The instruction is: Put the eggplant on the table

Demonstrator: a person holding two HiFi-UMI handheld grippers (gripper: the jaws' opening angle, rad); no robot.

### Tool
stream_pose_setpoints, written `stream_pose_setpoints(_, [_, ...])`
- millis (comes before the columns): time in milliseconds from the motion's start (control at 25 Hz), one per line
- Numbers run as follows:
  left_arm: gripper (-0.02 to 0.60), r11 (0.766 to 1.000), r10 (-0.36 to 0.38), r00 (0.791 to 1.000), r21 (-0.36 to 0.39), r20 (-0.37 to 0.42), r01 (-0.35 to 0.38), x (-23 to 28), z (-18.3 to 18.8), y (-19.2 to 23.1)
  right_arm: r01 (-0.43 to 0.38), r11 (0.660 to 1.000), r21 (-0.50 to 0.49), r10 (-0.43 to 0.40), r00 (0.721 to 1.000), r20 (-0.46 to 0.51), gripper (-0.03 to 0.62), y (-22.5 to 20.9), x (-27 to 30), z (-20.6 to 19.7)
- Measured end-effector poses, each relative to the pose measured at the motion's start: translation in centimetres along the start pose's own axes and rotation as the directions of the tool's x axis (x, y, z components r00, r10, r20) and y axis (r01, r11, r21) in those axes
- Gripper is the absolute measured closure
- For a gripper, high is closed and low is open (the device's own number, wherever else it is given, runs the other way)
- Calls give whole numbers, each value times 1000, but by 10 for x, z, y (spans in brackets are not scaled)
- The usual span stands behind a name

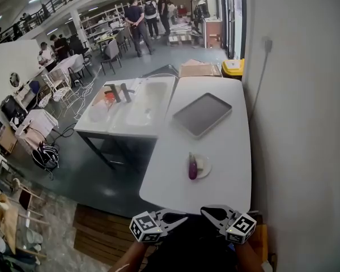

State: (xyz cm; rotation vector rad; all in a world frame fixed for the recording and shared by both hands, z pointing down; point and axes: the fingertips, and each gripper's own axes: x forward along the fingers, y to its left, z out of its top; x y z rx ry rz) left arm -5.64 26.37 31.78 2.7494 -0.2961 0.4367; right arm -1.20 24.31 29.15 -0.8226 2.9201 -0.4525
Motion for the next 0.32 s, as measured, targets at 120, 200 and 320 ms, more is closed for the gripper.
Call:
stream_pose_setpoints(120, [575,995,-38,998,92,-48,43,3,0,9,5,1000,-1,-5,1000,-4,591,-3,11,4])
stream_pose_setpoints(200, [575,992,-62,995,107,-76,70,4,-1,12,16,1000,12,-16,1000,-27,591,-5,16,1])
stream_pose_setpoints(320, [575,984,-99,990,137,-100,112,6,4,8,48,998,28,-46,997,-59,591,-10,16,-3])
